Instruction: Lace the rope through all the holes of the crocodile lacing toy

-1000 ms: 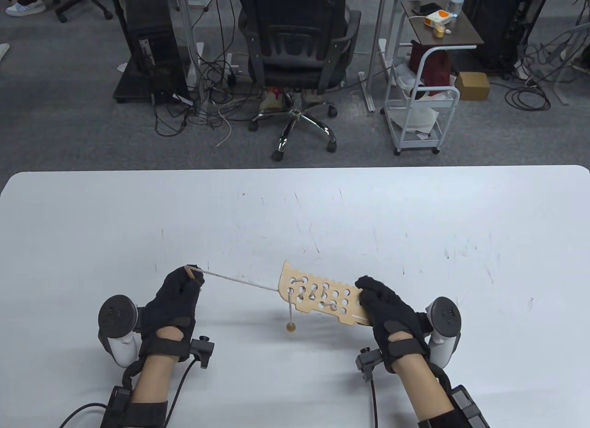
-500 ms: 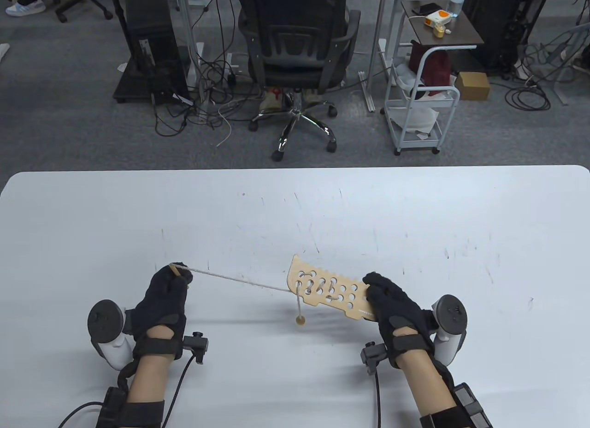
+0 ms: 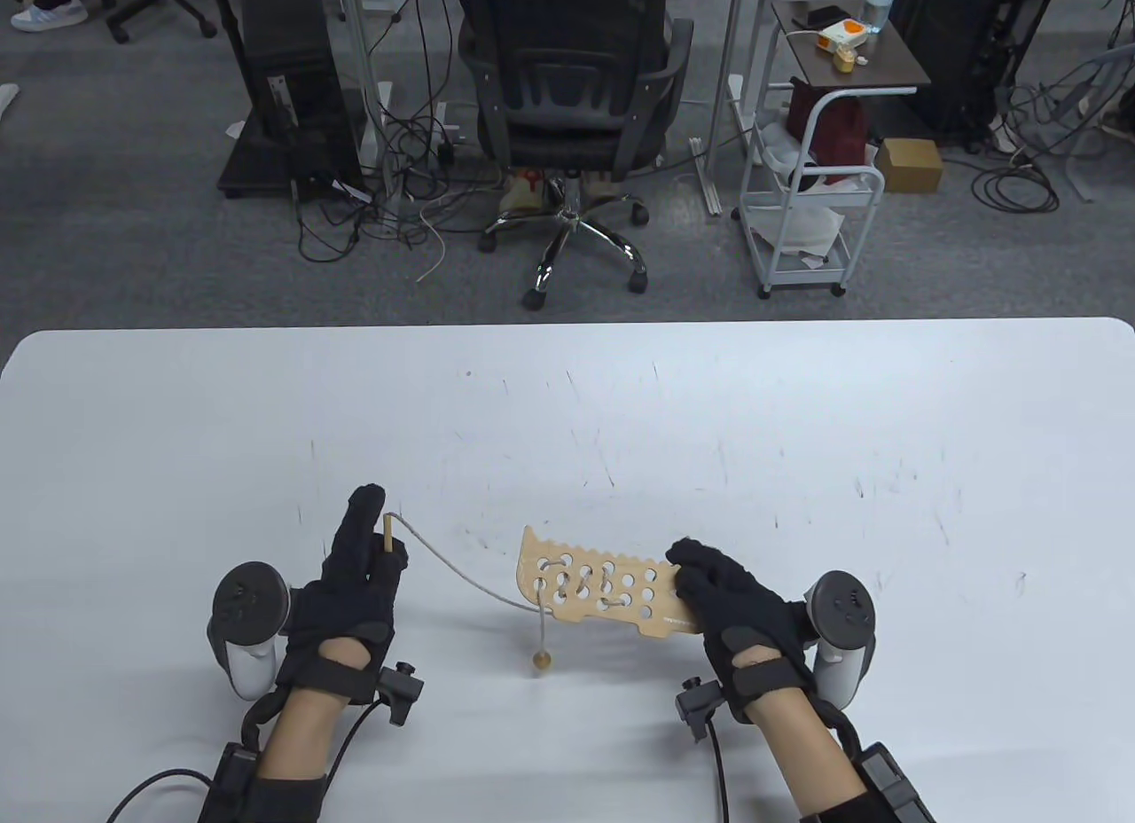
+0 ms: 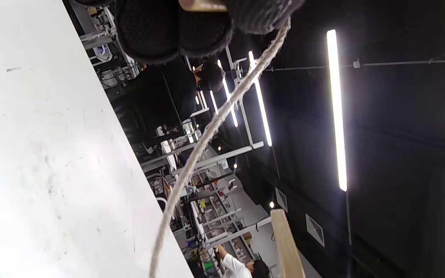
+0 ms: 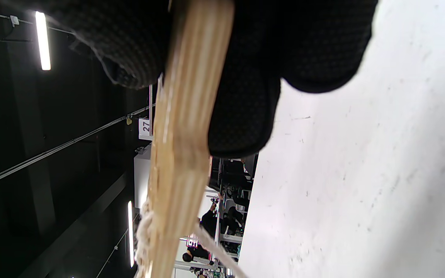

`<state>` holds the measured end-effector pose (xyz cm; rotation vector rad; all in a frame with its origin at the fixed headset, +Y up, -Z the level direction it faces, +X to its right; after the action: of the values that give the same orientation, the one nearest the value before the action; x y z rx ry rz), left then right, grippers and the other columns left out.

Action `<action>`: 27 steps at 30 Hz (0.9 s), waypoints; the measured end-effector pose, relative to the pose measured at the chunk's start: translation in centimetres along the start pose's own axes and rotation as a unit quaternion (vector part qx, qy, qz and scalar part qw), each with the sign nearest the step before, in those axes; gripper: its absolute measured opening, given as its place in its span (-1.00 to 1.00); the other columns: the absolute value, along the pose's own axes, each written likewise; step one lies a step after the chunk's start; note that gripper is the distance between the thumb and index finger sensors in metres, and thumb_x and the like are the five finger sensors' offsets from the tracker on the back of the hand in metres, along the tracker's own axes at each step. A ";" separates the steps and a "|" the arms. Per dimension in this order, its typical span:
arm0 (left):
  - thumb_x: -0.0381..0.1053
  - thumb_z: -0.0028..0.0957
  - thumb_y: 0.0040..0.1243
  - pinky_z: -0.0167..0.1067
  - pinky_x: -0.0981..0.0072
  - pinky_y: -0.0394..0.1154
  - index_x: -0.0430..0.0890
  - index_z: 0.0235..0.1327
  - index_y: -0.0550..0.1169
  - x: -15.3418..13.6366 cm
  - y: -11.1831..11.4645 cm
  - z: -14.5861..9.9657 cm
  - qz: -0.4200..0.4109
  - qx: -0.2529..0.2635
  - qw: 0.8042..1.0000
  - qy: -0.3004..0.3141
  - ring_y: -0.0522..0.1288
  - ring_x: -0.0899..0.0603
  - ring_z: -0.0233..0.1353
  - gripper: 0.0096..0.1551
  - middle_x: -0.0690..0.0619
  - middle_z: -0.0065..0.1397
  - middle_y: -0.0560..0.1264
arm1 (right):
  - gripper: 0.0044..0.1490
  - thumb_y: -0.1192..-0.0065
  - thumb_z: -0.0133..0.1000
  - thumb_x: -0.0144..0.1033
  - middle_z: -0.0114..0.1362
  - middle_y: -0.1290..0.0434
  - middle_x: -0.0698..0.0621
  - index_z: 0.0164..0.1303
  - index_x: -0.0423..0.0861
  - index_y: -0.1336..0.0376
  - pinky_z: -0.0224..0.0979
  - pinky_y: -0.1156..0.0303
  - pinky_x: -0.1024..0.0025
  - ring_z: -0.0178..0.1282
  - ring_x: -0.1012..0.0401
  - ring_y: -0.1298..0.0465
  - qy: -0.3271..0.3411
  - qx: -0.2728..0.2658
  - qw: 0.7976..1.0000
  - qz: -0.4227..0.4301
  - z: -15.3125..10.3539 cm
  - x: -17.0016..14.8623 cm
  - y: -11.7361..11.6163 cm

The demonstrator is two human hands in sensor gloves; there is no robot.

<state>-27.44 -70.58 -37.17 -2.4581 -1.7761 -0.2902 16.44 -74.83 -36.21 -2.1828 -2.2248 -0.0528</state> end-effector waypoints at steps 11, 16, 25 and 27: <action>-0.02 -0.09 0.33 0.45 -0.25 0.30 0.20 0.32 0.44 0.1 1.5 0.2 0.051 -0.035 0.998 -0.004 0.63 -0.19 0.27 -0.37 0.09 0.17 0.65 | -0.43 -0.37 0.04 -0.24 0.13 -0.65 -0.09 0.25 -0.14 -0.36 0.02 -0.57 0.18 -0.14 0.13 -0.75 0.010 0.026 1.000 0.000 -0.5 0.4 -1.4; 0.05 -0.14 0.41 0.40 -0.19 0.40 0.12 0.12 0.62 0.0 2.5 0.3 0.068 -0.051 0.996 -0.002 0.73 -0.16 0.17 -0.50 0.10 0.08 0.77 | -0.42 -0.37 0.04 -0.24 0.13 -0.65 -0.09 0.26 -0.15 -0.36 0.02 -0.57 0.19 -0.14 0.13 -0.75 0.010 0.044 0.999 0.011 -0.8 0.6 -2.2; 0.07 -0.15 0.41 0.41 -0.18 0.37 0.21 0.05 0.66 0.1 4.7 0.1 0.057 -0.093 0.994 -0.001 0.66 -0.14 0.15 -0.56 0.11 0.07 0.68 | -0.42 -0.36 0.04 -0.24 0.13 -0.65 -0.09 0.26 -0.15 -0.36 0.02 -0.57 0.19 -0.14 0.13 -0.75 0.009 0.064 0.997 0.031 -1.4 0.7 -3.2; 0.04 -0.13 0.39 0.41 -0.19 0.37 0.18 0.07 0.64 -0.1 5.2 0.0 0.032 -0.103 0.994 -0.010 0.65 -0.14 0.17 -0.55 0.11 0.11 0.67 | -0.42 -0.36 0.04 -0.24 0.13 -0.66 -0.08 0.26 -0.15 -0.36 0.02 -0.57 0.19 -0.14 0.13 -0.75 0.009 0.070 0.997 0.034 -1.5 0.8 -3.5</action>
<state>-22.58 -72.29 -37.02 -2.6603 -1.7526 -0.4666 12.94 -74.19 -34.67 -2.1738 -2.0743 0.0830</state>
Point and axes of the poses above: the tracker on the back of each hand, its own x axis roughly to the thumb side, its own z axis roughly from the wrist to the fingertips, y = z × x, the point moved 5 cm from there along z, roughly from the wrist to the fingertips
